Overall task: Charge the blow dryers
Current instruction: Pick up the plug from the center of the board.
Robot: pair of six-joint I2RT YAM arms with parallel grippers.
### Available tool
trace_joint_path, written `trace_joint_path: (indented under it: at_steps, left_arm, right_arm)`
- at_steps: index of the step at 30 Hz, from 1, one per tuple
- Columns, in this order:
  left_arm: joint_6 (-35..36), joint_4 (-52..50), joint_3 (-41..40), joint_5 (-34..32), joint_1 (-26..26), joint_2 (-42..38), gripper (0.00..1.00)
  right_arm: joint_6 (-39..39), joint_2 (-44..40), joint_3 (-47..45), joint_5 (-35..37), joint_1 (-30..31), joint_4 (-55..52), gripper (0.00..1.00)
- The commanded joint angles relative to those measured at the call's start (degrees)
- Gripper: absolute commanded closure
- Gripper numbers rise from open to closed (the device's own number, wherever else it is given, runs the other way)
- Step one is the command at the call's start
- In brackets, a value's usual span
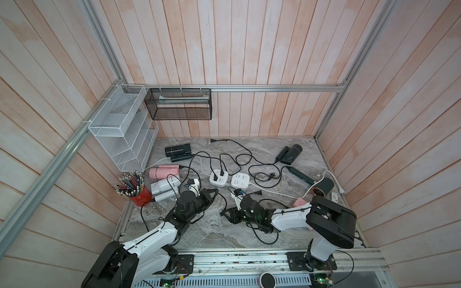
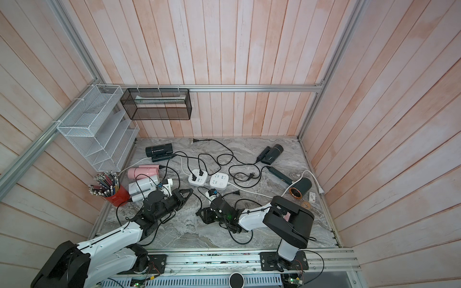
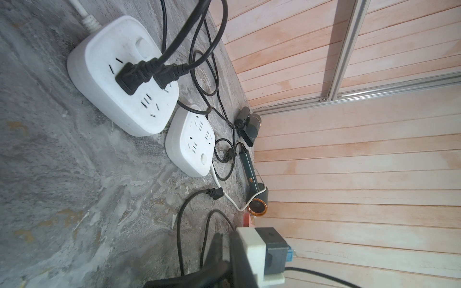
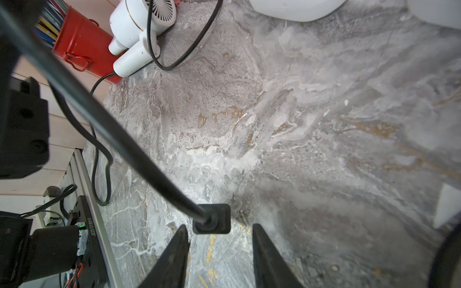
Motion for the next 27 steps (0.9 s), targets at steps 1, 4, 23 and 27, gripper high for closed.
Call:
trace_joint_path:
  at_steps: [1, 4, 23, 27]
  left_arm:
    - [-0.18, -0.8, -1.16, -1.08, 0.27, -0.87, 0.9]
    - [-0.13, -0.8, -1.19, -1.13, 0.28, -0.79, 0.9]
    - [-0.38, -1.22, -1.42, -1.38, 0.44, -1.1, 0.9]
    - [-0.32, -1.24, -1.55, -1.42, 0.55, -1.22, 0.91]
  right_arm:
    - [1.38, 1.3, 0.8, 0.09, 0.51, 2.17, 0.58]
    - [2.13, 2.17, 0.92, -0.02, 0.75, 3.48, 0.59]
    - [3.59, 6.03, 2.4, -0.47, 1.55, 6.94, 0.63]
    - [3.57, 6.59, 2.59, -0.73, 1.67, 7.28, 0.68]
